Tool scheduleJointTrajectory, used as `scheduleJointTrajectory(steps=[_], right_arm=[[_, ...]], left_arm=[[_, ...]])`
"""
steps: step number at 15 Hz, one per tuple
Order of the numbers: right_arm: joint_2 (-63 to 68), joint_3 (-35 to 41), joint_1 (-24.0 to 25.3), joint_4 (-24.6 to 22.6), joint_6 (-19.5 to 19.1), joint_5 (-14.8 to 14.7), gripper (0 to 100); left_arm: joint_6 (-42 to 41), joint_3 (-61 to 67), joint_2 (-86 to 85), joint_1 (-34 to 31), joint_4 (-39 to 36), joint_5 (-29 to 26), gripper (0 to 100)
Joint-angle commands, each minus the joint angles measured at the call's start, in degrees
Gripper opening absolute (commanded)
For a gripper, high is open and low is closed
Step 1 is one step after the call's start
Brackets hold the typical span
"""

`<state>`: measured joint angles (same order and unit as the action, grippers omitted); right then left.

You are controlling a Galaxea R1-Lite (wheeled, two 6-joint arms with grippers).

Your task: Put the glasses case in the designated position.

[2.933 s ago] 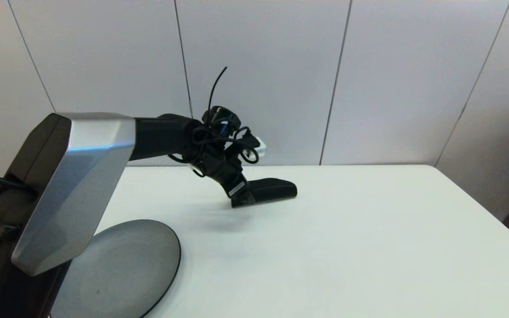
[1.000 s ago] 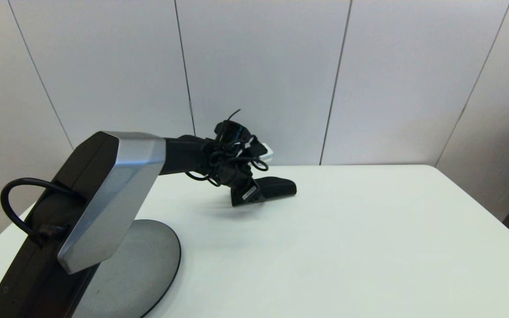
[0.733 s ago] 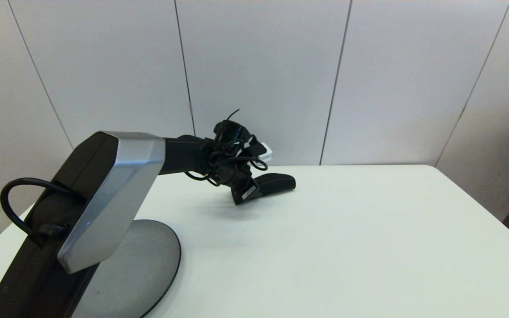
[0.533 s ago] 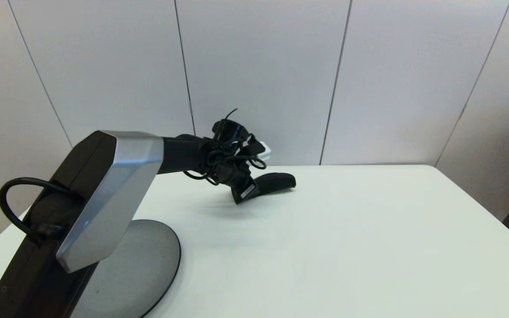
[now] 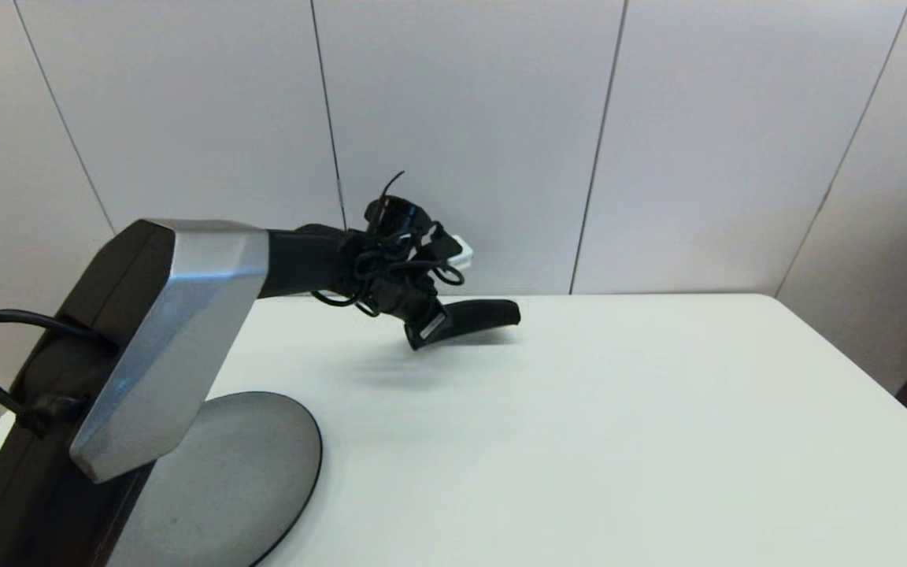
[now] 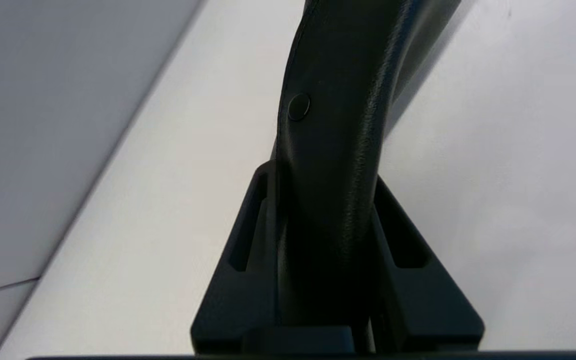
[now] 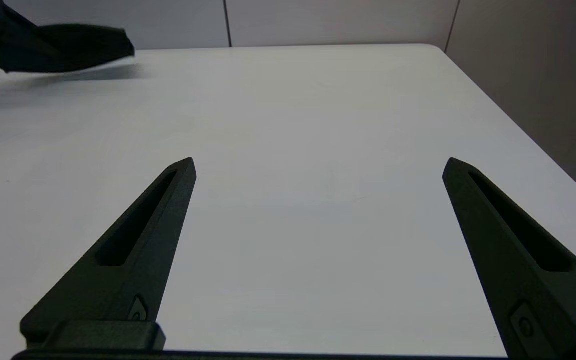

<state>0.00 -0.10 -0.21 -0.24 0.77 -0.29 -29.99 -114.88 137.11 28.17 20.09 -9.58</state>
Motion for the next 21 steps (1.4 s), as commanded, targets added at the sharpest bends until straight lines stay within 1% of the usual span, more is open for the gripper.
scheduleJointTrajectory(steps=[1,2,3,6,7,8,10,12,14,16,21], right_arm=[[0.0,0.0,0.0,0.0,0.0,-0.1,100],[0.0,0.0,0.0,0.0,0.0,-0.1,100],[0.0,0.0,-0.1,0.0,0.0,-0.1,100],[0.0,0.0,0.0,0.0,0.0,0.0,100],[0.0,0.0,-0.1,0.0,0.0,-0.1,100],[0.0,0.0,0.0,0.0,0.0,0.0,100],[0.0,0.0,0.0,0.0,0.0,0.0,100],[0.0,0.0,0.0,0.0,0.0,0.0,100],[0.0,0.0,0.0,0.0,0.0,0.0,100],[0.0,0.0,0.0,0.0,0.0,0.0,100],[0.0,0.0,0.0,0.0,0.0,0.0,100]], left_arm=[[7.3,0.1,-6.9,-0.1,0.2,3.1,0],[11.8,0.2,-9.1,0.1,1.4,5.4,0],[15.6,0.3,-11.1,0.5,4.3,7.0,0],[28.9,1.8,-16.4,2.5,14.5,15.4,0],[33.5,2.1,-18.1,3.0,18.4,17.3,0],[38.7,2.1,-19.9,3.2,23.9,18.8,0],[46.5,2.6,-22.8,3.2,32.2,20.0,0],[51.8,3.3,-24.4,3.2,37.3,20.0,0],[54.6,5.1,-26.1,3.2,39.8,20.0,0],[57.9,10.1,-28.1,3.2,39.9,19.7,0],[66.5,15.0,-29.6,3.6,41.0,19.3,0]])
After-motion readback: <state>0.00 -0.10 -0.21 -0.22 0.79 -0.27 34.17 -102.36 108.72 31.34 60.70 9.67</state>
